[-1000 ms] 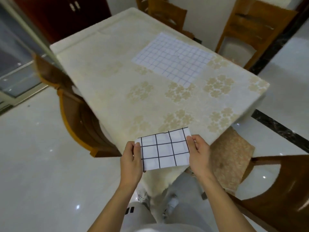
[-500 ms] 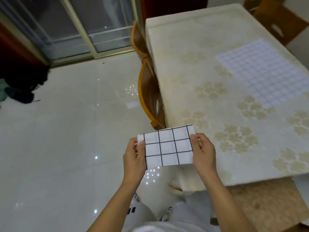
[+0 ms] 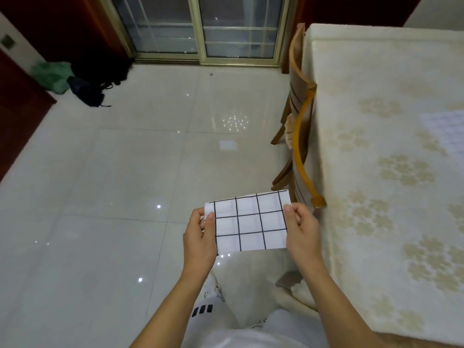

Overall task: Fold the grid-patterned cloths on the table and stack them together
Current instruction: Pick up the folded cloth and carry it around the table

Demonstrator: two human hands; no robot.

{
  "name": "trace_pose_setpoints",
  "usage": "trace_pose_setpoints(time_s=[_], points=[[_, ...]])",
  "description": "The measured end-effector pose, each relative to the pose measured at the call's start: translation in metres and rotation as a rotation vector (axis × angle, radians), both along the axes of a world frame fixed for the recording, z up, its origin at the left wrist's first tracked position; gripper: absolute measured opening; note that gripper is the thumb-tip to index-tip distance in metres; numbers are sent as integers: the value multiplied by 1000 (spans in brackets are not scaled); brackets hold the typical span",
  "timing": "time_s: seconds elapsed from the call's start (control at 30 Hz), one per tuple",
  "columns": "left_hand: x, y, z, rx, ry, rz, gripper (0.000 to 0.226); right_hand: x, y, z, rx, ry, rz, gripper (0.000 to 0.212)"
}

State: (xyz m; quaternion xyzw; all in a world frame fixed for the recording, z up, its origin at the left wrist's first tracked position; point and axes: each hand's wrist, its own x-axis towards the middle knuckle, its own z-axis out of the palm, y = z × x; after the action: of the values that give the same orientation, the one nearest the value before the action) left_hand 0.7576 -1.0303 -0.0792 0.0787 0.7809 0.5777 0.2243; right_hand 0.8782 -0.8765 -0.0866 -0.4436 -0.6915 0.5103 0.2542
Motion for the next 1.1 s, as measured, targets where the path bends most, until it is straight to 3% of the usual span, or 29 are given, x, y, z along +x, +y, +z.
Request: trace_pose_setpoints(time_s=[0.63,0.87,1.1], points=[[-202,-31,-4,-13,3,40,19,-206,-29,6,-29,-34,89,31],[-253,9,-6,-21,29,57,18,-257,10,-9,-70,-20,92,32],[-311,97,-3,-37,34,64,19,-318,98,-13,-97,-1,68,31]])
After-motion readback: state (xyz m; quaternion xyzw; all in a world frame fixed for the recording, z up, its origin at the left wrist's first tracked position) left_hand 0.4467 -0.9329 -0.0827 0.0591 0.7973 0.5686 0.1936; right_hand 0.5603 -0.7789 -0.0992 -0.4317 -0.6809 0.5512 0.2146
